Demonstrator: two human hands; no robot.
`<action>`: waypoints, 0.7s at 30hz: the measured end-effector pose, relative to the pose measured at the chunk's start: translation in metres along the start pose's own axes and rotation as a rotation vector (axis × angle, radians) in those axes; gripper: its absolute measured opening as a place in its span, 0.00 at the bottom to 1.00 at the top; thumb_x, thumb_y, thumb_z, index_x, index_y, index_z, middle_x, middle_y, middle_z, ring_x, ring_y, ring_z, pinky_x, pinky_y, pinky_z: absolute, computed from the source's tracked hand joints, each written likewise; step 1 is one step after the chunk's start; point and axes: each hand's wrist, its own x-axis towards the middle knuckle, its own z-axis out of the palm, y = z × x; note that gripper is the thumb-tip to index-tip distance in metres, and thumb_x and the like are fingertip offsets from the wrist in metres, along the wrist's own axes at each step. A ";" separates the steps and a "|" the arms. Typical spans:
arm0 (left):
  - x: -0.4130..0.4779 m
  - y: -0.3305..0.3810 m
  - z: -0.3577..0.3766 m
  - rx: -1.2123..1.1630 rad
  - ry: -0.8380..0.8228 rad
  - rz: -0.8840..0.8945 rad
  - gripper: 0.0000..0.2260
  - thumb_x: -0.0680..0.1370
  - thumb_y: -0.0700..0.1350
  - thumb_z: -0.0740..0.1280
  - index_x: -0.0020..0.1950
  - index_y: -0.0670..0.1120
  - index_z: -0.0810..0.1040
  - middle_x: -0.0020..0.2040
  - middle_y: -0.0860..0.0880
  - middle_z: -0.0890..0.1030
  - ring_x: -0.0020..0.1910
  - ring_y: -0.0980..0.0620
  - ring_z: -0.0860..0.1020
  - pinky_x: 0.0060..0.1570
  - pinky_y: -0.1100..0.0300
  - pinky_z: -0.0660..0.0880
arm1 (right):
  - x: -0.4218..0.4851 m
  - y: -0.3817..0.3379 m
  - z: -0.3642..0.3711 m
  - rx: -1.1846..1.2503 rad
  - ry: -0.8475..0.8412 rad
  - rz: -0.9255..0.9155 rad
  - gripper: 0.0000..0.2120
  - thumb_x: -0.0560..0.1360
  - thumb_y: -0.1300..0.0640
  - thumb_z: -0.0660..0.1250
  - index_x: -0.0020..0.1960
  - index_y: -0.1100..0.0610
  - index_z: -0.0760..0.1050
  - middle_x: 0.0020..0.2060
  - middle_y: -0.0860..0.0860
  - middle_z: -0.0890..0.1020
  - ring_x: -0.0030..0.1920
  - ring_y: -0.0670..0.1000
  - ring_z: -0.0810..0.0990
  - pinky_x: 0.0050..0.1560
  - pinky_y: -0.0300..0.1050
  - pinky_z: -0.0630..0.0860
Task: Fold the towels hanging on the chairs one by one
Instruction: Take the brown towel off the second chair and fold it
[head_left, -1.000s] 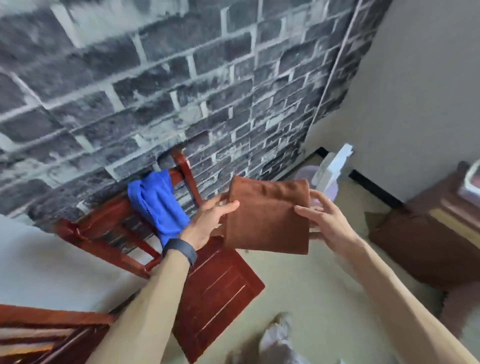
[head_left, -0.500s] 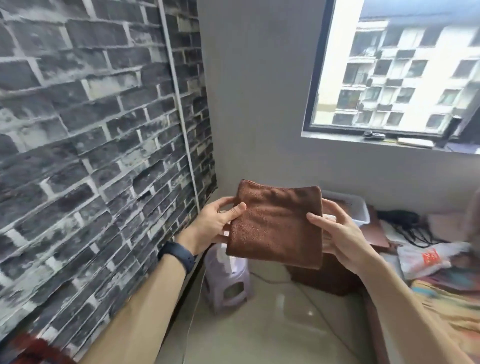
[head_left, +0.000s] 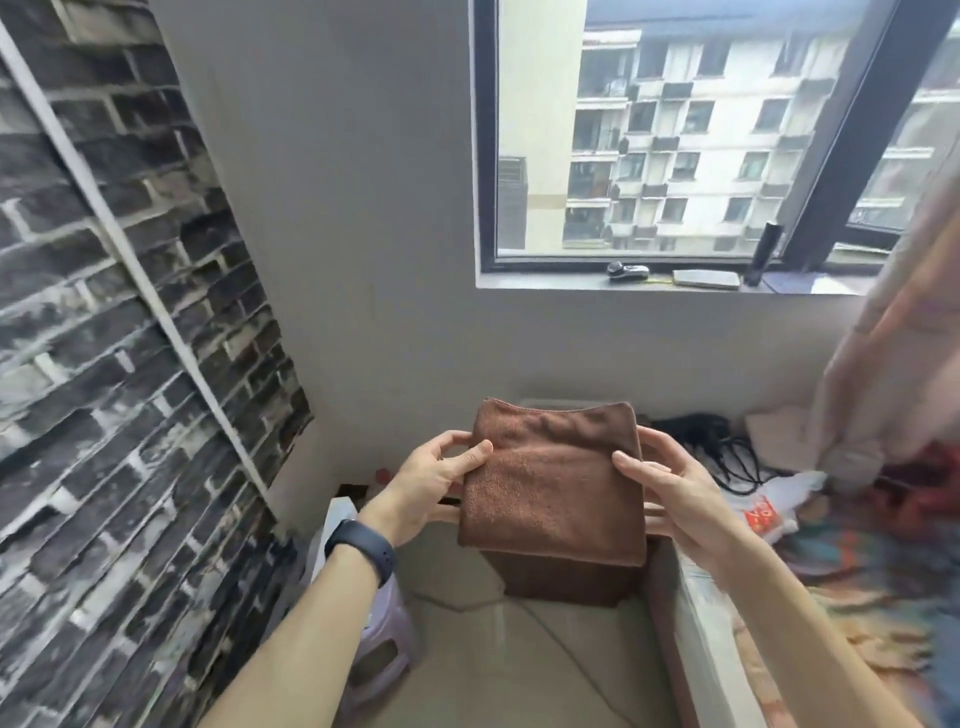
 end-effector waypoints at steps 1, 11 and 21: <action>0.019 -0.005 0.002 -0.005 -0.010 -0.022 0.17 0.74 0.53 0.74 0.59 0.48 0.78 0.46 0.46 0.84 0.44 0.45 0.81 0.47 0.44 0.81 | 0.014 0.006 -0.006 -0.004 0.009 0.019 0.19 0.75 0.54 0.74 0.64 0.44 0.77 0.53 0.57 0.85 0.51 0.59 0.86 0.41 0.53 0.82; 0.214 -0.057 0.000 0.026 -0.095 -0.289 0.13 0.76 0.54 0.72 0.58 0.52 0.79 0.50 0.48 0.85 0.45 0.46 0.83 0.53 0.44 0.80 | 0.163 0.064 -0.041 -0.016 0.146 0.261 0.17 0.76 0.54 0.73 0.63 0.45 0.76 0.51 0.52 0.87 0.49 0.54 0.87 0.43 0.53 0.82; 0.339 -0.078 -0.003 0.086 -0.178 -0.522 0.14 0.77 0.55 0.70 0.60 0.51 0.78 0.51 0.46 0.86 0.51 0.43 0.85 0.52 0.46 0.81 | 0.269 0.102 -0.066 -0.014 0.233 0.498 0.19 0.75 0.51 0.75 0.63 0.44 0.76 0.55 0.52 0.86 0.52 0.57 0.86 0.43 0.54 0.83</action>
